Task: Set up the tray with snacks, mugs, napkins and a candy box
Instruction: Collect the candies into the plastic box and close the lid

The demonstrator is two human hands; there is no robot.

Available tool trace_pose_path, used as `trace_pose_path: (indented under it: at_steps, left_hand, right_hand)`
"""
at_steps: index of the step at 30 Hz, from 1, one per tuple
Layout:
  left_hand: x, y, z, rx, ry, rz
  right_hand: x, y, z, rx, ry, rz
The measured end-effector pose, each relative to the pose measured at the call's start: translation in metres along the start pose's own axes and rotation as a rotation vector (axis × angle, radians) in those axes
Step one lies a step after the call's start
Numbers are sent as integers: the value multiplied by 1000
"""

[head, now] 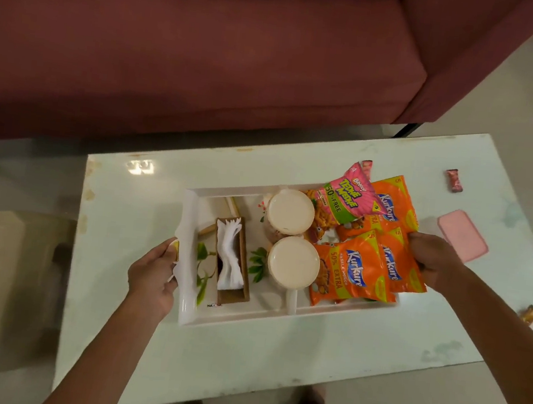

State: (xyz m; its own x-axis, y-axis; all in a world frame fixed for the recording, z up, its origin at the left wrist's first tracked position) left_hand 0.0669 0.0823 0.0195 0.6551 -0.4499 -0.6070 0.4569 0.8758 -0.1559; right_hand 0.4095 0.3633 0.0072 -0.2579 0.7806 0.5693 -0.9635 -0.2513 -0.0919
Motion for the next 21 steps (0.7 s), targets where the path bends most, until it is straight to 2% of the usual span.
trace_pose_path:
  at_steps: [10,21]
  left_hand:
    - [29,71,15,-45,-3,28]
    - [42,78,-11,-54,-47,-29]
  right_hand:
    - [25,-59,-35,27,-3,41]
    - [0,-59,-57,14,-36,67]
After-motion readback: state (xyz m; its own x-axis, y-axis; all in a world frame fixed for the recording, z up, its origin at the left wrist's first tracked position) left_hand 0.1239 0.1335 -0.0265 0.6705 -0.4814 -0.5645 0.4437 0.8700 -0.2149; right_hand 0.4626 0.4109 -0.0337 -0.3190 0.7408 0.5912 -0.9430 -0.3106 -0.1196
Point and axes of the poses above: each hand's wrist, its own z-axis away from the middle knuckle, its own y-axis out of the palm, x = y × z, the point moved 1 cm from there along -z, towards the middle knuckle, and after that the axes turned 10 degrees about -z, right-handed, at the moved point
